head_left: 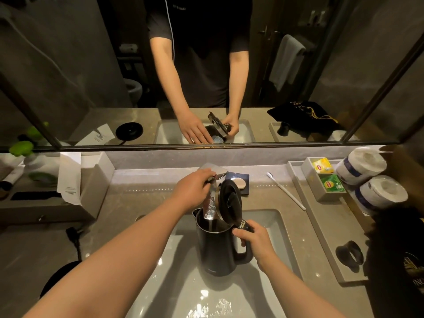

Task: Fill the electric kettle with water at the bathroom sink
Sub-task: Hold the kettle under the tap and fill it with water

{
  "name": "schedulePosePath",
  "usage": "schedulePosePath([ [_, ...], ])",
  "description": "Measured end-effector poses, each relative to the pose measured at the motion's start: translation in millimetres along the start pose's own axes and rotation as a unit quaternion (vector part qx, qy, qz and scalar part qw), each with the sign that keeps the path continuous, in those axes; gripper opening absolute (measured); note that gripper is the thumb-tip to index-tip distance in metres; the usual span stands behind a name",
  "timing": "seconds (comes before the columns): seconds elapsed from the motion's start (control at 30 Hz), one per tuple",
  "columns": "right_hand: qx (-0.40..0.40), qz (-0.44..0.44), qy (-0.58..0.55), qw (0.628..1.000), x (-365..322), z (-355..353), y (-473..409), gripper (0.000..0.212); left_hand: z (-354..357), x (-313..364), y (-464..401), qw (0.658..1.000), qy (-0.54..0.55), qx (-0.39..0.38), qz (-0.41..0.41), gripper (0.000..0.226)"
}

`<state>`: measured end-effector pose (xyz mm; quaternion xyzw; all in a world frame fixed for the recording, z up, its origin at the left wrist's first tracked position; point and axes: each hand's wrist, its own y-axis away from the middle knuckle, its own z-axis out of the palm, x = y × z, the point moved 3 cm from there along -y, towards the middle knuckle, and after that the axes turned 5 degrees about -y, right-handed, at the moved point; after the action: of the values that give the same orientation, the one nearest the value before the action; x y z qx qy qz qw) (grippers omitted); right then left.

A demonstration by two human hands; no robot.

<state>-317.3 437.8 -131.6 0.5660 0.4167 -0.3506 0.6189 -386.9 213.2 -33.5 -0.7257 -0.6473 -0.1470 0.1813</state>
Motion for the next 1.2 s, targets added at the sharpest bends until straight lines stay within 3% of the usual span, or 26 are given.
schedulePosePath([
  [0.1,-0.001,0.000,-0.001,1.000,-0.2,2.0,-1.2,0.028,0.7,-1.6,1.9,1.000,0.004,-0.011,-0.003,0.045],
  [0.33,0.002,-0.004,0.000,1.000,0.1,4.8,-2.3,0.034,-1.5,-0.1,5.2,1.000,0.017,-0.014,0.010,0.045],
  [1.2,0.006,-0.004,-0.024,1.000,-1.8,7.1,4.7,0.022,5.1,-2.1,8.6,0.999,0.004,-0.032,-0.001,0.058],
])
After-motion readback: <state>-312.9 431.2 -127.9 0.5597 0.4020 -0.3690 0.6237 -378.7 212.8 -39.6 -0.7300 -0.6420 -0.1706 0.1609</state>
